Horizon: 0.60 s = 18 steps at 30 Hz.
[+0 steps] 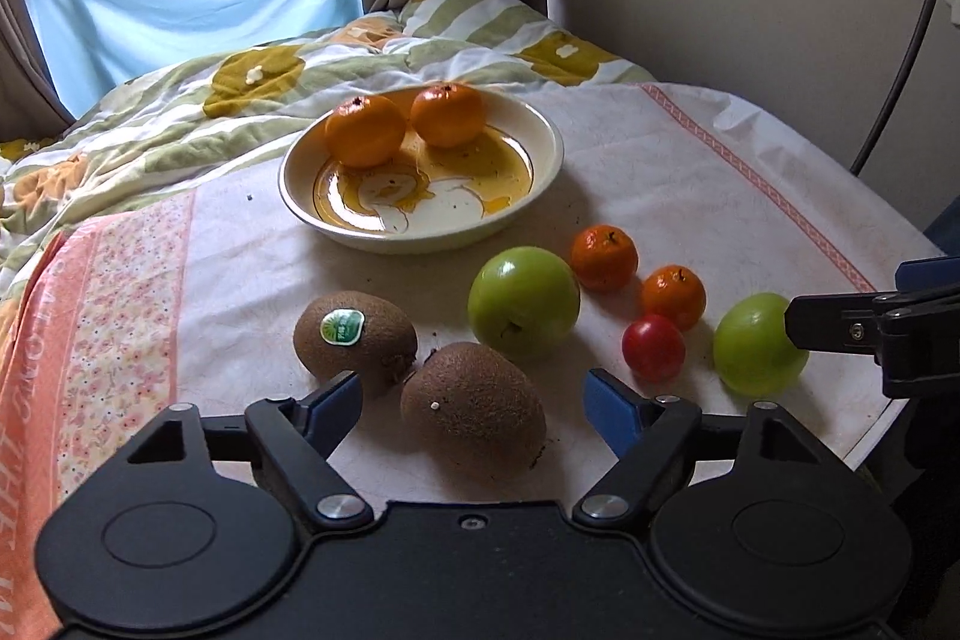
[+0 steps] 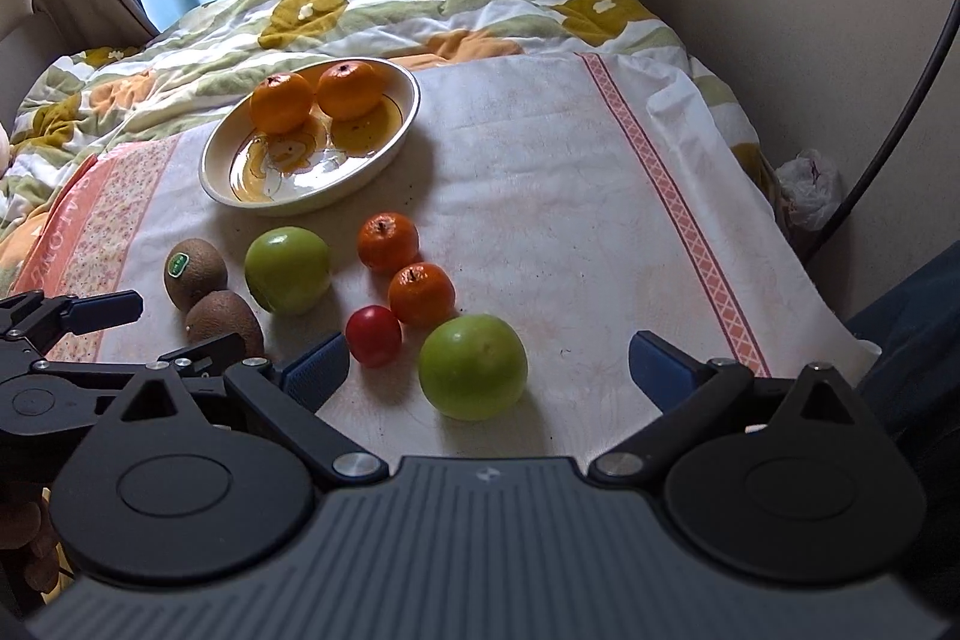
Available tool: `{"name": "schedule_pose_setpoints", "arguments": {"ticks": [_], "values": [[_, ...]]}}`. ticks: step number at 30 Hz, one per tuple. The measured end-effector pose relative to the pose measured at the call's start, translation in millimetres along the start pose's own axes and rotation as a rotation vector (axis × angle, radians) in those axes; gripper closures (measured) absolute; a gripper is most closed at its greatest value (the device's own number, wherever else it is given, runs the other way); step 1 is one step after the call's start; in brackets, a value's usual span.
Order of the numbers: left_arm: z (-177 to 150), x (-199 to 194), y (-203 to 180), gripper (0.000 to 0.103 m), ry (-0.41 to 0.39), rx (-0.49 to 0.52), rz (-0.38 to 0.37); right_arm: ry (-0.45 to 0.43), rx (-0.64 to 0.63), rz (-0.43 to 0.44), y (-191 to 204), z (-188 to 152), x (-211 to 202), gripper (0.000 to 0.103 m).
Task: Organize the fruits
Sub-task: 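Grasp the unstickered brown kiwi with the left tool while the right grasps a green apple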
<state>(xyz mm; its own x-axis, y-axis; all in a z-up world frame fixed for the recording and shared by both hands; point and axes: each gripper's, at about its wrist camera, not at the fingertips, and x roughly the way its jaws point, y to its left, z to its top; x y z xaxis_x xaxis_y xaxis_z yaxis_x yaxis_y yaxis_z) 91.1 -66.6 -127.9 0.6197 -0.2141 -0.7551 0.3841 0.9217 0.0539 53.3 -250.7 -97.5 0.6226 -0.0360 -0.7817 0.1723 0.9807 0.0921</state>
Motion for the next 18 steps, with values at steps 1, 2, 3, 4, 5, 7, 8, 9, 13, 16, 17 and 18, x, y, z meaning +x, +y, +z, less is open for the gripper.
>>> {"name": "schedule_pose_setpoints", "arguments": {"ticks": [1, 2, 3, 4, 5, 7, 8, 9, 13, 16, 17, 18], "values": [[-0.6, 5.2, -0.6, 0.025, 0.009, -0.002, 0.006, 0.005, 0.005, 0.003, -1.1, -0.3, 3.5, 0.0], [-1.0, 9.4, -1.0, 0.026, 0.016, -0.005, 0.01, 0.009, 0.008, 0.008, -1.9, -0.4, 6.2, 0.0], [-1.1, 12.6, -1.5, 0.026, 0.021, -0.008, 0.013, 0.011, 0.009, 0.011, -2.6, -1.1, 8.2, 0.0], [-0.9, 15.9, -2.0, 0.026, 0.026, -0.011, 0.018, 0.012, 0.008, 0.015, -3.1, -2.1, 10.0, 0.0], [-1.0, 18.4, -2.2, 0.026, 0.031, -0.013, 0.022, 0.013, 0.005, 0.019, -3.2, -1.7, 12.2, 0.0], [-1.0, 24.1, -3.2, 0.026, 0.046, -0.014, 0.03, 0.018, -0.001, 0.024, -2.9, -1.8, 16.5, 0.0], [-1.4, 25.9, -3.2, 0.028, 0.052, -0.015, 0.029, 0.021, -0.002, 0.027, -2.8, -1.7, 18.4, 0.0], [-1.3, 28.1, -3.7, 0.03, 0.06, -0.017, 0.028, 0.023, -0.003, 0.031, -3.0, -1.9, 20.0, 0.0], [-1.6, 34.6, -5.0, 0.038, 0.082, -0.017, 0.046, 0.029, -0.01, 0.025, -4.4, -3.0, 25.5, 0.0], [-0.2, 35.7, -3.5, 0.038, 0.084, -0.027, 0.039, 0.034, -0.009, 0.03, -6.0, -3.6, 28.6, 0.0], [0.0, 35.7, -4.1, 0.038, 0.085, -0.024, 0.04, 0.036, -0.011, 0.03, -6.2, -4.0, 29.8, 0.0], [0.0, 35.6, -4.8, 0.038, 0.085, -0.019, 0.043, 0.038, -0.013, 0.031, -6.3, -4.2, 30.7, 0.0]]}}
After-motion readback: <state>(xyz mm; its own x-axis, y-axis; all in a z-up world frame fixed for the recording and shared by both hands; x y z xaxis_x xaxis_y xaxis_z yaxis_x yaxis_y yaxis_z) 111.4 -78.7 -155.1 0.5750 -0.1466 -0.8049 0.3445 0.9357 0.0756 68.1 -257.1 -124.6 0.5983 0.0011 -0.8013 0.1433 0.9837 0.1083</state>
